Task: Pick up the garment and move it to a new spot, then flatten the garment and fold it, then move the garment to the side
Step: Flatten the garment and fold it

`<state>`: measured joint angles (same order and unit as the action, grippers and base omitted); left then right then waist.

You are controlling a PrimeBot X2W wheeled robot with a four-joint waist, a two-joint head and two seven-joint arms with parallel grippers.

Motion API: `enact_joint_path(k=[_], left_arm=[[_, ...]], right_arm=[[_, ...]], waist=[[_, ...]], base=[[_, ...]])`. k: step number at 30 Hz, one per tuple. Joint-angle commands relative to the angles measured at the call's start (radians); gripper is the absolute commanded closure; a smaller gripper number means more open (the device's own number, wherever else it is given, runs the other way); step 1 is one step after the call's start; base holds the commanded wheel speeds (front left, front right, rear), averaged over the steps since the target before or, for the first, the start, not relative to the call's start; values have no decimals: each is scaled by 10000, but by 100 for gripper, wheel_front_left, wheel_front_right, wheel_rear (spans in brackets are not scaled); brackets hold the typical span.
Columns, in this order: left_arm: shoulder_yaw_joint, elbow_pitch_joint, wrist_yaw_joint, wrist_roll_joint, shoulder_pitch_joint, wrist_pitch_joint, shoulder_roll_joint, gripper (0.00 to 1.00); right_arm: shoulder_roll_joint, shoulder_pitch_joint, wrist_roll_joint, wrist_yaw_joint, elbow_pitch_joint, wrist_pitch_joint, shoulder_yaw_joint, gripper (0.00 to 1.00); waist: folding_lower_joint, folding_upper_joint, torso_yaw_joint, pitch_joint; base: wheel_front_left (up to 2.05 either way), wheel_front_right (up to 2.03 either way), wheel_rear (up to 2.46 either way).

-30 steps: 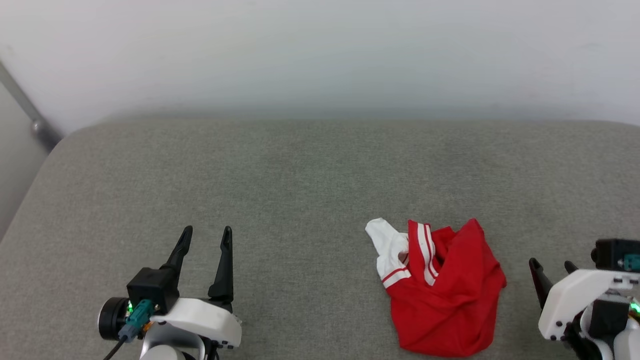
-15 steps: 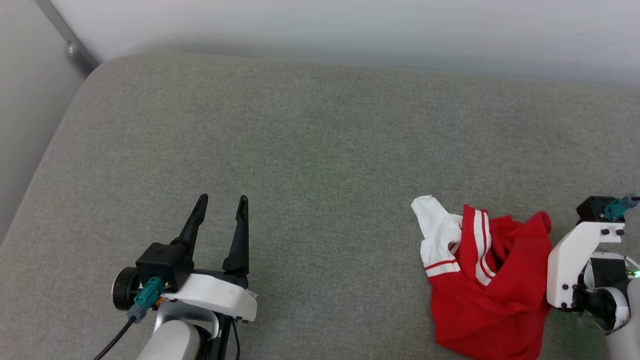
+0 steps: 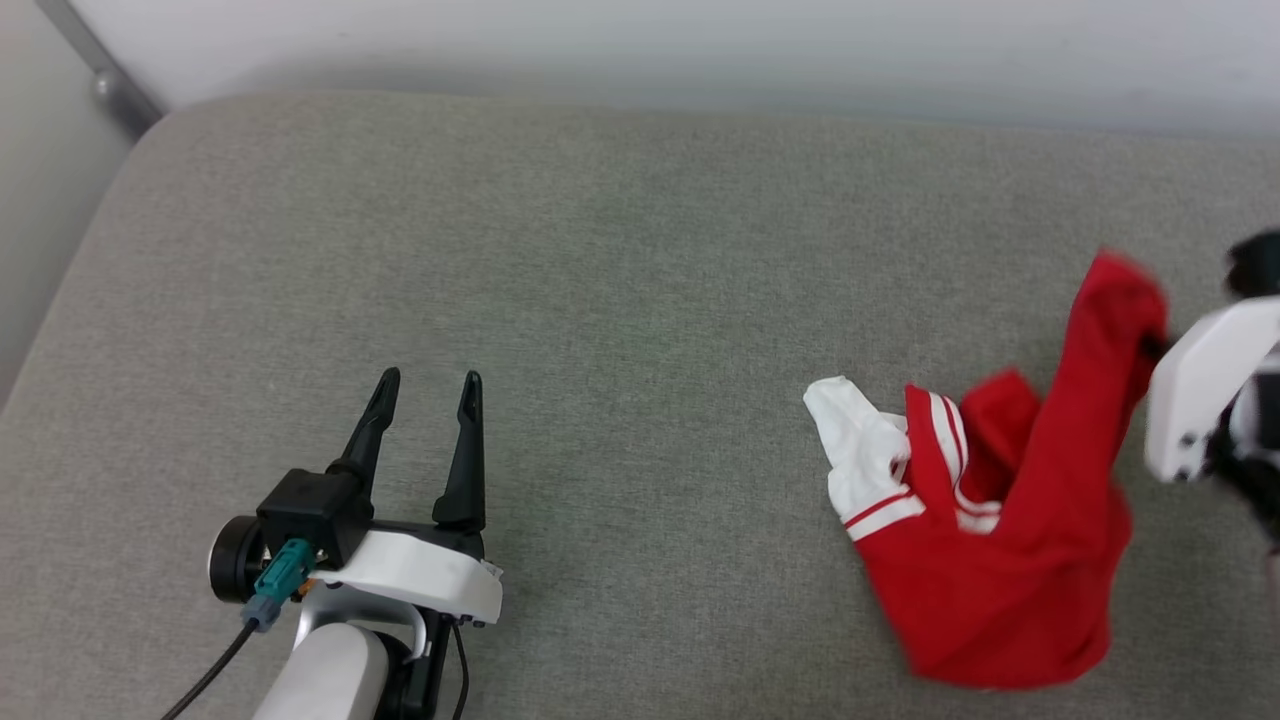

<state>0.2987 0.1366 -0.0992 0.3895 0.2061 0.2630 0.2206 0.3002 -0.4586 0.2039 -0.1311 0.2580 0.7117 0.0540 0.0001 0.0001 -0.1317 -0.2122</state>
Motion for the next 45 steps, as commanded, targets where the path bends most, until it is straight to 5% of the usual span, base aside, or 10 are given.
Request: enact_joint_path(k=[1, 8, 18, 19, 20, 31, 45], left_arm=[[-43, -34, 29, -99, 106, 22, -4, 0], [-152, -12, 176, -190, 265, 23, -83, 0], [-344, 165, 251, -299, 175, 23, -217, 0], [-377, 191, 256, -306, 165, 23, -210, 0], [-406, 213, 259, -314, 152, 23, -199, 0], [-525, 564, 109, -282, -473, -1, -89, 0], [-386, 314, -219, -177, -1604, -603, 142, 0]], right_arm=[[146, -461, -179, 7, -90, -324, 208, 100], [348, -1144, -1152, 7, 475, -1565, 2594, 100], [-737, 682, -1898, 5, 2267, -2835, 5389, 100], [-862, 739, -1864, 7, 2388, -3103, 5468, 66], [-908, 787, -1827, 7, 2493, -3397, 5507, 0], [-1358, 1610, -2034, 7, 1414, -7221, 4576, 0], [-2374, 4801, -1672, 7, -1860, -7419, 1265, 0]], waist=[[-1, -1, 140, -177], [-1, -1, 306, -544], [-1, -1, 487, -589], [-1, -1, 516, -575], [-1, -1, 547, -549], [-1, -1, 695, 842], [-1, -1, 942, 2193]], base=[[0, 0, 0], [0, 0, 0], [0, 0, 0], [0, 0, 0], [0, 0, 0], [0, 0, 0], [0, 0, 0]])
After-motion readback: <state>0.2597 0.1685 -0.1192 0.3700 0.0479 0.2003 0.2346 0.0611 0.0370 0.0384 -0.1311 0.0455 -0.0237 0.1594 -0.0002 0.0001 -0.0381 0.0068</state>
